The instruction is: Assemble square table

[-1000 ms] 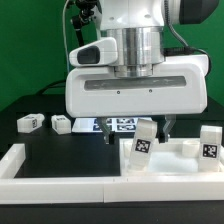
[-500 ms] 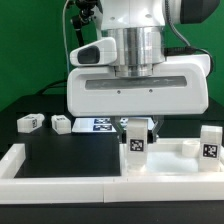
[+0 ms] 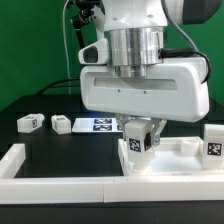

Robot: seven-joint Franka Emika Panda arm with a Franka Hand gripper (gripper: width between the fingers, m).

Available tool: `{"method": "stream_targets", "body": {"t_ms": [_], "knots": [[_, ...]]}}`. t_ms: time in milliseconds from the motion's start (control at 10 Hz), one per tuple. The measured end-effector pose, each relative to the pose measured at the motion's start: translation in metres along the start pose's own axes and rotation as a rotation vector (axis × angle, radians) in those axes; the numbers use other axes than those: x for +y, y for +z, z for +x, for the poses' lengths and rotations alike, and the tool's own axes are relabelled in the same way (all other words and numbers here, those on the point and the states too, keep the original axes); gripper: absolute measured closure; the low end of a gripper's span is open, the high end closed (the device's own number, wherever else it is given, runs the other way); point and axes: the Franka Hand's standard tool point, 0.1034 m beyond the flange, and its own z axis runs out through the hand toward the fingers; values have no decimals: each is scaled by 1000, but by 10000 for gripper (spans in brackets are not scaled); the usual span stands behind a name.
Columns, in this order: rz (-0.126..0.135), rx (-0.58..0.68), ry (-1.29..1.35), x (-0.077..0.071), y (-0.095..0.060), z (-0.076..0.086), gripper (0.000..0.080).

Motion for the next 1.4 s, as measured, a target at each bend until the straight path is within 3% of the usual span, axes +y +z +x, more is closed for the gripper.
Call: {"method": "stream_targets", "body": {"t_ms": [300, 600, 700, 800, 900, 1000, 1400], "knots": [[61, -84, 516, -5, 1, -6, 518], [58, -87, 575, -5, 2, -7, 519], [58, -87, 574, -5, 2, -7, 447], [56, -79, 476, -5, 1, -7, 447], [52, -73, 356, -5, 0, -7, 273], [31, -74, 164, -5, -4, -8, 177], [26, -52, -198, -4, -4, -6, 151]]}}
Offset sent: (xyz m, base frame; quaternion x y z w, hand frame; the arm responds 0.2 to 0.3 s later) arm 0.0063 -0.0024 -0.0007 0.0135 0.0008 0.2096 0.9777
